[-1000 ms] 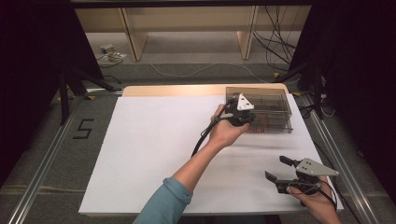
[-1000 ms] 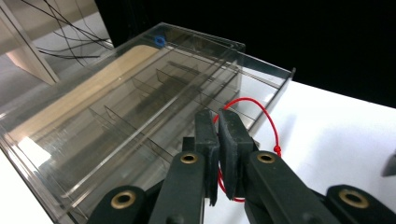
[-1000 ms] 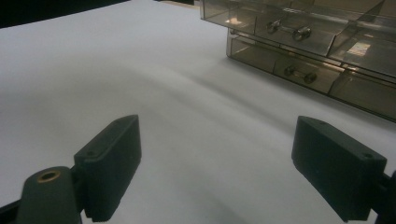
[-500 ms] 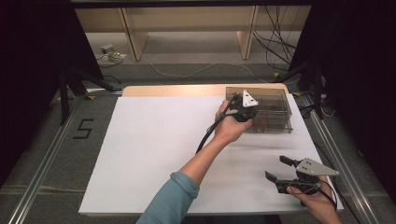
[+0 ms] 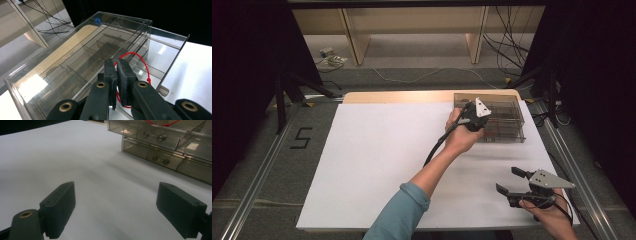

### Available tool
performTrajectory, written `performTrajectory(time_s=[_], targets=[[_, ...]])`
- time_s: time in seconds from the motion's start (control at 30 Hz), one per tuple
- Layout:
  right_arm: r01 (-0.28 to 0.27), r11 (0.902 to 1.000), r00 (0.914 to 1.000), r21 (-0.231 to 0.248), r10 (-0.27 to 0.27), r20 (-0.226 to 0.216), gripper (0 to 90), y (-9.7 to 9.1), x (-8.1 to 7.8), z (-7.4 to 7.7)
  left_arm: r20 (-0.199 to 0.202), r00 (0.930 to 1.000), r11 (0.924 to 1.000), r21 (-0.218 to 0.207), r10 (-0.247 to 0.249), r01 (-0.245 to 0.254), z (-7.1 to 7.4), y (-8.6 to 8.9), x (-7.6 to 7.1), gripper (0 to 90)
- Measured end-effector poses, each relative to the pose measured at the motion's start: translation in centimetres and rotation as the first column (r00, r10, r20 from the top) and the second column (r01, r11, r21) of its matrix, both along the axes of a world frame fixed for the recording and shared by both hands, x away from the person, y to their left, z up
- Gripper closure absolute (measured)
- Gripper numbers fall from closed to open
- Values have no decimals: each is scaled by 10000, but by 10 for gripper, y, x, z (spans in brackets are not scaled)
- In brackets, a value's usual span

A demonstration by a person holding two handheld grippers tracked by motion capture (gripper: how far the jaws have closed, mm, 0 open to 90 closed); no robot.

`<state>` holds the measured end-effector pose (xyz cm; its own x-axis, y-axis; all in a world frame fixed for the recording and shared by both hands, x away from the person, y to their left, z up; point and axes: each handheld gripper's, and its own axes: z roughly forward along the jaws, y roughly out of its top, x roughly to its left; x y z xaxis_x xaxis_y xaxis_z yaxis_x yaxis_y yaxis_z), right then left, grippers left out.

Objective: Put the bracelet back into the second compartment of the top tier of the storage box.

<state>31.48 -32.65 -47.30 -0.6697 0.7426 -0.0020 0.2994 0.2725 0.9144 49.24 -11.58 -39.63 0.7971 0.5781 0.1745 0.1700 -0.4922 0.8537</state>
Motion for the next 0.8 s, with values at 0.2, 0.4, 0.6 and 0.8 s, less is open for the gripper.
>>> performTrajectory(time_s=[0.2, 0.4, 0.6, 0.8], targets=[[2, 10000, 10000, 7, -2, -3, 166, 0, 0, 0, -67, 10000, 9999, 119, -15, 16, -4, -2, 1, 864], [-8, 10000, 10000, 27, 8, -18, 166, 0, 0, 0, -131, 9998, 9997, 190, -126, 129, -7, -6, 0, 863], [-1, 10000, 10000, 6, 1, -5, 166, 0, 0, 0, -293, 9993, 9991, 339, -232, 242, -11, -10, 0, 860], [-25, 10000, 10000, 67, 25, 21, 166, 0, 0, 0, -372, 9990, 9987, 425, -253, 269, -14, -12, 0, 858]])
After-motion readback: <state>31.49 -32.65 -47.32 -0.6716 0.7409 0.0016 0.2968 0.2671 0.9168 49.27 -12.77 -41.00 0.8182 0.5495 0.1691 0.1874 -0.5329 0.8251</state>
